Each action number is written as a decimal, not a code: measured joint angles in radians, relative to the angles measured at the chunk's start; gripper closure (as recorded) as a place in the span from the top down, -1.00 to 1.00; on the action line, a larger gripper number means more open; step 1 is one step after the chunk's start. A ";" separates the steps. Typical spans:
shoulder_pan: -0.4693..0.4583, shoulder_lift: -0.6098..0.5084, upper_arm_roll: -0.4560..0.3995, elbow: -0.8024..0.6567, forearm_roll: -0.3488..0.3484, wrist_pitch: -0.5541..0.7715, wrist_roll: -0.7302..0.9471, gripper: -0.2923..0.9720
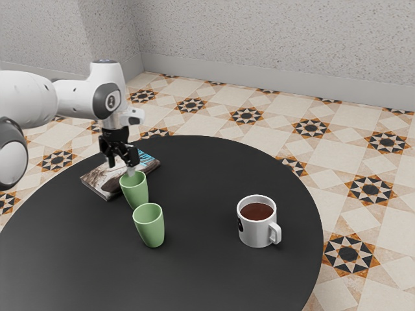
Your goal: Place the left cup onto the right cup
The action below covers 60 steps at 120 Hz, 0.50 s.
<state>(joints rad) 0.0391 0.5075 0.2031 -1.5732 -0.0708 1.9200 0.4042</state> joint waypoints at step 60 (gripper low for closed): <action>-0.019 0.014 0.002 -0.018 -0.018 0.008 0.011 0.48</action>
<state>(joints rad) 0.0203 0.5210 0.2055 -1.5910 -0.0884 1.9282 0.4152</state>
